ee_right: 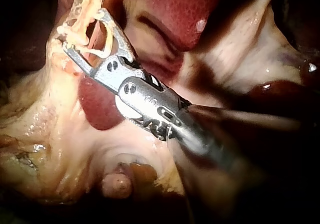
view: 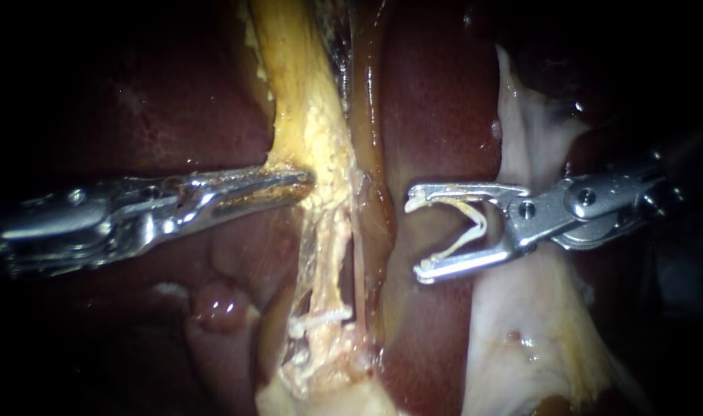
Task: Clipping second clip left tube
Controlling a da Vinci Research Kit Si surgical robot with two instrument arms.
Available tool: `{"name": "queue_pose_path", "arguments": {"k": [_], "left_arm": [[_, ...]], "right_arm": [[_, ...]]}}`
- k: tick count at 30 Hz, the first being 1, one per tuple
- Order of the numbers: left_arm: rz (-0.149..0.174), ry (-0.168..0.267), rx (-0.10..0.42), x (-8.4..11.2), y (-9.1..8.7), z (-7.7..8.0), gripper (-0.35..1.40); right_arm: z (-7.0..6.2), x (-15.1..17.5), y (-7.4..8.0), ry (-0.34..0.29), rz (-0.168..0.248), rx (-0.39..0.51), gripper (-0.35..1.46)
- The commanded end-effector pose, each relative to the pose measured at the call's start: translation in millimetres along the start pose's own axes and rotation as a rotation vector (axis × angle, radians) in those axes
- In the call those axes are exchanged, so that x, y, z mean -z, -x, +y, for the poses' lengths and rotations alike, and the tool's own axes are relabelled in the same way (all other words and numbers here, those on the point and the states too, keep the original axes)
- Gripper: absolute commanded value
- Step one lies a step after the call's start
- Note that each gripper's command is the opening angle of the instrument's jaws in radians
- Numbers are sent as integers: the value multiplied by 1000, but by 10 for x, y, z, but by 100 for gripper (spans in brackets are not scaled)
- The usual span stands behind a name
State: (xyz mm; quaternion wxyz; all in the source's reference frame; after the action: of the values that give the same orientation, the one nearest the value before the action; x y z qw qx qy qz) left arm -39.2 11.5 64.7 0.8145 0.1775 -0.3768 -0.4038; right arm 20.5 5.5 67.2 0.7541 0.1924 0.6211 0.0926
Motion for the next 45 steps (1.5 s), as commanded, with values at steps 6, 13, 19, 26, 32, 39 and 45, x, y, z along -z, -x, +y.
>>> {"name": "queue_pose_path", "arguments": {"k": [6,13,19,26,32,39,45], "left_arm": [[3,-4,4,18,10,-3,-35],[-5,14,6,53,30,-15,-35],[-27,24,-3,79,43,-23,-35],[-37,27,-4,93,49,-26,-35],[-40,28,-8,96,50,-31,-35],[-43,28,-7,97,51,-32,-35],[-43,28,-8,97,51,-32,-35]], "right_arm": [[-4,-9,7,-16,2,6,59],[-18,-49,33,-59,3,-42,59],[-24,-85,61,-96,-37,-109,58],[-20,-108,89,-112,-73,-154,58],[-19,-123,105,-131,-87,-174,58],[-21,-144,103,-189,-68,-197,57],[-26,-156,94,-262,-26,-220,55]]}}
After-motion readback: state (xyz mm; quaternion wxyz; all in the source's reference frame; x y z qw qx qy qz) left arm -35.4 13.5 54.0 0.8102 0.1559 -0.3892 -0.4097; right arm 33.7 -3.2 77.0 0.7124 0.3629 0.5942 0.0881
